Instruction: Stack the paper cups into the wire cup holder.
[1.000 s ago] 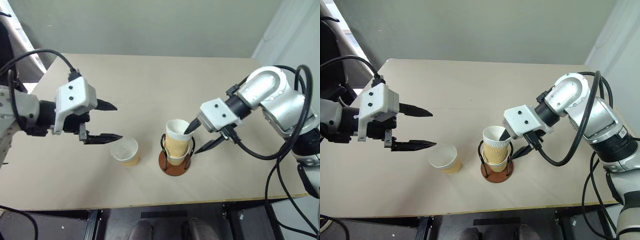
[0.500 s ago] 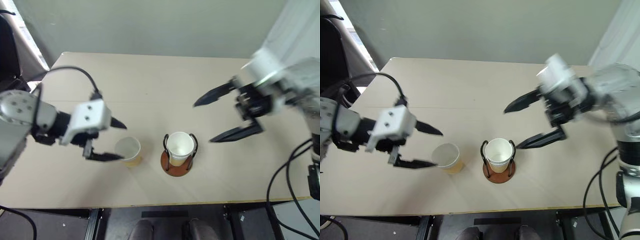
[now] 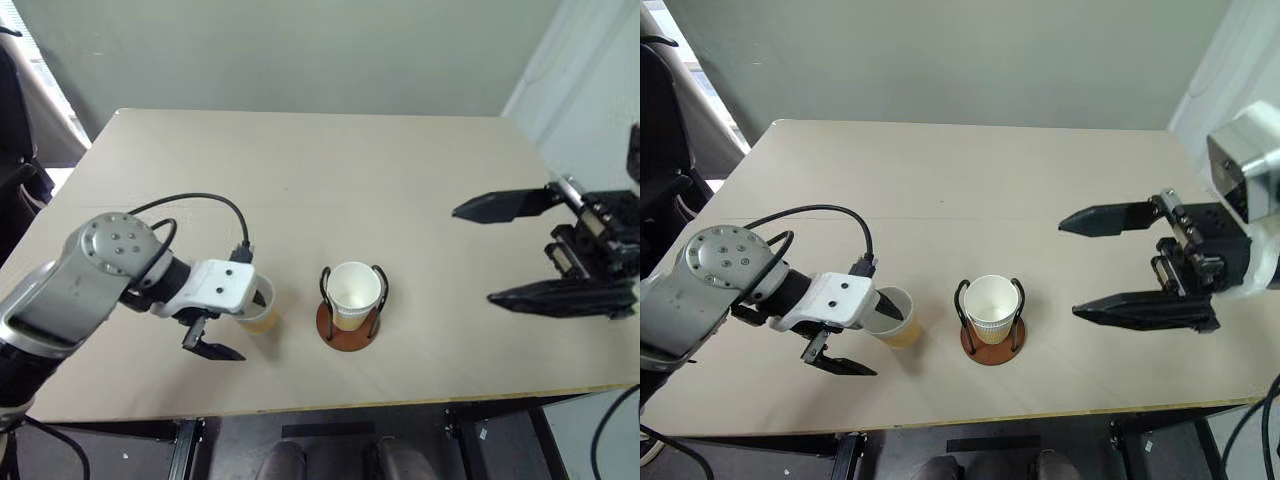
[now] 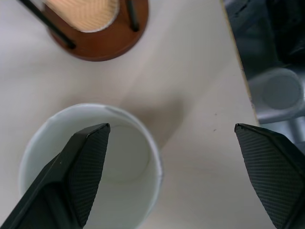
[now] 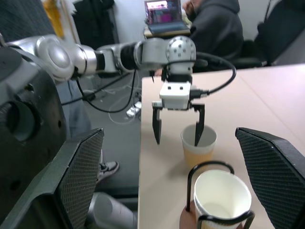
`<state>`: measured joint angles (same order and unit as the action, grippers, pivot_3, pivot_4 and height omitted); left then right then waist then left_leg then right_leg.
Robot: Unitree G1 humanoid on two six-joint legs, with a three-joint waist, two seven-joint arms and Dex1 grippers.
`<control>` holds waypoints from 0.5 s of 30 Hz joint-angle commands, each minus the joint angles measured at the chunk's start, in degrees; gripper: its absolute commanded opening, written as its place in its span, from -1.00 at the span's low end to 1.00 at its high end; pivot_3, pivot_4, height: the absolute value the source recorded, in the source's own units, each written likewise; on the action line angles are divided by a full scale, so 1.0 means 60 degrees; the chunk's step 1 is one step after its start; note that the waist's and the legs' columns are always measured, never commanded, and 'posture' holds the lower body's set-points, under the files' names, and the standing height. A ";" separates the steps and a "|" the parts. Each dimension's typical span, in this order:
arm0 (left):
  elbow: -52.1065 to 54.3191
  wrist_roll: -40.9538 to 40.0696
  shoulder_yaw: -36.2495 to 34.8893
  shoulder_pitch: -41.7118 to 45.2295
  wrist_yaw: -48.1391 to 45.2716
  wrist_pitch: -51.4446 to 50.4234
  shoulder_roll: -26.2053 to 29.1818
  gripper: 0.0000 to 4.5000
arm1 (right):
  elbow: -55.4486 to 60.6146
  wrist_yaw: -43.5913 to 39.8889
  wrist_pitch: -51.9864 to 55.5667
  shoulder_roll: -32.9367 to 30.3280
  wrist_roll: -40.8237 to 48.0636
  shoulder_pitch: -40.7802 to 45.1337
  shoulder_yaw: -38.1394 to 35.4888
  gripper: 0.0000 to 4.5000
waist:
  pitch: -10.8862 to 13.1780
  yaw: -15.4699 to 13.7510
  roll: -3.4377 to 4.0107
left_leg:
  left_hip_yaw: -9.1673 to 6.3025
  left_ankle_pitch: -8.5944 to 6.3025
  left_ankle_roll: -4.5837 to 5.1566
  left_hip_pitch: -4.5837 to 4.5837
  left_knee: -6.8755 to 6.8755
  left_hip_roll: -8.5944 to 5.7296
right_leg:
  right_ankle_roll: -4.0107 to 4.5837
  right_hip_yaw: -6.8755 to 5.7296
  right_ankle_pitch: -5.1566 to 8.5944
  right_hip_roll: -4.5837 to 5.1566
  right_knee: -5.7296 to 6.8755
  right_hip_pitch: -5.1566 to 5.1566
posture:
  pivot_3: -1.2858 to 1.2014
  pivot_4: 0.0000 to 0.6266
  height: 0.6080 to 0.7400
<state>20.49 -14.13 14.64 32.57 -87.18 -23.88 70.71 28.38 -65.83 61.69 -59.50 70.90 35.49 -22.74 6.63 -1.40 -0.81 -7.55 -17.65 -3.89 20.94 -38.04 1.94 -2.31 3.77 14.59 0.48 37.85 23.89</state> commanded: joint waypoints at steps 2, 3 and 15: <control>0.0436 0.0051 -0.0044 -0.0227 0.0026 -0.0001 -0.0220 0.25 | 0.0444 0.0378 -0.0173 -0.0524 0.0439 -0.0361 -0.0656 1.00 | 0.0000 0.0000 0.0000 | 0.0001 -0.0003 0.0004 0.0002 0.0002 0.0001 | -0.0001 0.0000 0.0000 0.0000 -0.0003 0.0001 | 0.03 -0.52 1.00; 0.0571 -0.0082 -0.0071 -0.0261 0.0034 -0.0173 -0.0298 0.08 | 0.0479 0.0442 -0.0206 -0.0592 0.0460 -0.0455 -0.0685 1.00 | 0.0000 0.0000 -0.0001 | 0.0001 -0.0003 0.0004 0.0002 0.0003 0.0000 | -0.0001 0.0000 0.0000 0.0000 -0.0002 0.0001 | 0.03 -0.52 1.00; 0.0275 -0.2059 -0.1300 0.1012 -0.0694 -0.1132 -0.0557 -0.99 | 0.0471 0.0575 -0.0901 -0.0889 0.0290 -0.0929 -0.0510 1.00 | -0.0003 -0.0017 -0.0005 | 0.0003 -0.0011 0.0012 0.0005 -0.0001 0.0002 | -0.0001 -0.0002 0.0000 -0.0005 -0.0003 0.0001 | 0.03 -0.52 1.00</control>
<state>23.58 -24.49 10.13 35.90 -89.74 -30.25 67.55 30.82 -62.70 57.64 -63.99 72.35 29.77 -24.42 6.62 -1.50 -0.84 -7.54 -17.72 -3.81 20.96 -38.06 1.94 -2.31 3.76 14.59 0.46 37.85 23.88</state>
